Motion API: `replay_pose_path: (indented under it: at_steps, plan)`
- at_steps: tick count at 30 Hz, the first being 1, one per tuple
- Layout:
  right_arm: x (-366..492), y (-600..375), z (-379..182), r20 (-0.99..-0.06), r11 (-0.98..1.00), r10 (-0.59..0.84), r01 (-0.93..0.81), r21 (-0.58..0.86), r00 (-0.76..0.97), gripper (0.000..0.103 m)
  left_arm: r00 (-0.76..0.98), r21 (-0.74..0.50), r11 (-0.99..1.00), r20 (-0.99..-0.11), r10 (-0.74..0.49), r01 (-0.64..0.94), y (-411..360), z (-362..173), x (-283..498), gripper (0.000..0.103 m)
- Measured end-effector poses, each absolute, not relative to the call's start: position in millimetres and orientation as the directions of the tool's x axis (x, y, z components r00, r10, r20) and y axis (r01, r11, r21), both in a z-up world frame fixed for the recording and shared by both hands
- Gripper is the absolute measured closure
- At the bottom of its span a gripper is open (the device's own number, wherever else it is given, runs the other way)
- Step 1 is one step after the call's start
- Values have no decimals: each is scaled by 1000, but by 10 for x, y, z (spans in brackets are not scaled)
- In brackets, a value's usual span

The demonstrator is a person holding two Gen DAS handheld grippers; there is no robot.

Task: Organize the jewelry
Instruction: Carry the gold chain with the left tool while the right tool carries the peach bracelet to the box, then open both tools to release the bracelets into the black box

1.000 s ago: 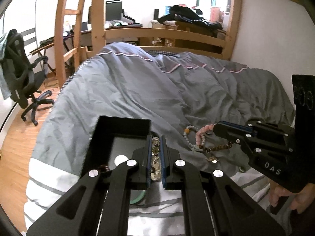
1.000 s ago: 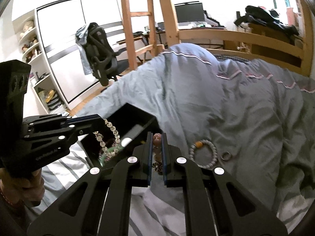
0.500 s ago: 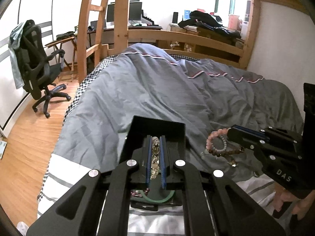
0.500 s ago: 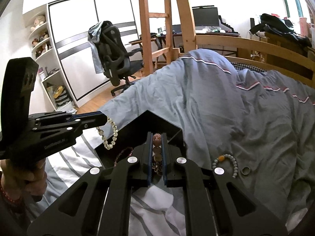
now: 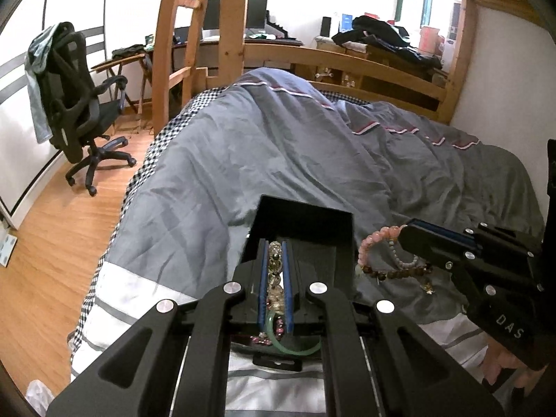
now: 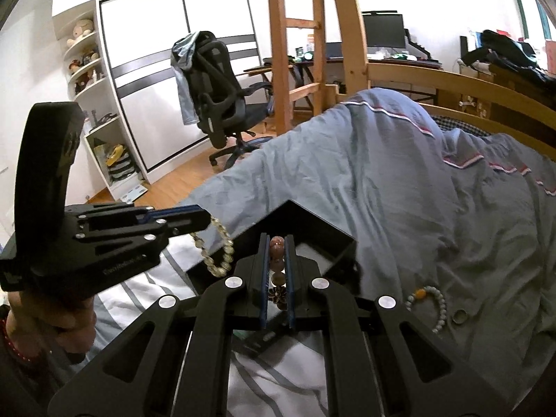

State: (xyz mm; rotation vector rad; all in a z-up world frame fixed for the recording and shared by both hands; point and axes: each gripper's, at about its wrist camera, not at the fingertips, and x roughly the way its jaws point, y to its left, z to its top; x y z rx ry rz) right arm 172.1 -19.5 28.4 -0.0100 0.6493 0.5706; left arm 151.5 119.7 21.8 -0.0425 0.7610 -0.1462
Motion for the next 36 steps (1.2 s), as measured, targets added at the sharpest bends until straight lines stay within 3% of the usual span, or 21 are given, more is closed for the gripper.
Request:
replay_pose_path:
  at_steps: [13, 21, 23, 24, 25, 28, 29, 31, 34, 36]
  plan:
    - [1851, 28, 78, -599, 821, 532, -536, 195, 598, 94, 672, -123, 986, -721, -170, 117, 1242, 68, 1608, 96]
    - [1824, 80, -79, -611, 799, 565, -552, 237, 555, 94, 658, -82, 993, -744, -116, 83, 1233, 2, 1630, 95]
    - [1818, 103, -121, -621, 794, 569, -557, 243, 539, 91, 664, -56, 998, -745, -70, 43, 1265, -2, 1636, 90]
    - [1818, 109, -139, -626, 797, 564, -554, 242, 538, 83, 666, -60, 998, -743, -67, 34, 1289, 4, 1637, 79]
    - [1817, 109, -149, -626, 796, 566, -553, 246, 536, 67, 673, -65, 998, -737, -57, 14, 1326, 15, 1632, 67]
    - [1802, 48, -116, -604, 803, 566, -541, 251, 561, 33, 689, -76, 997, -724, -41, -22, 1399, 55, 1619, 56]
    - [1798, 19, -99, -595, 807, 564, -534, 251, 573, 30, 693, -83, 996, -720, -37, -33, 1425, 63, 1620, 52]
    - [1802, -51, -69, -591, 828, 540, -504, 246, 599, 20, 703, -84, 995, -710, -24, -51, 1451, 78, 1616, 30]
    - [1788, -171, -55, -600, 851, 506, -470, 232, 620, 11, 726, -80, 996, -687, -18, -51, 1430, 122, 1597, 17]
    - [1776, -254, -33, -610, 877, 459, -436, 199, 645, 10, 738, -70, 997, -675, -17, -41, 1385, 137, 1587, 15]
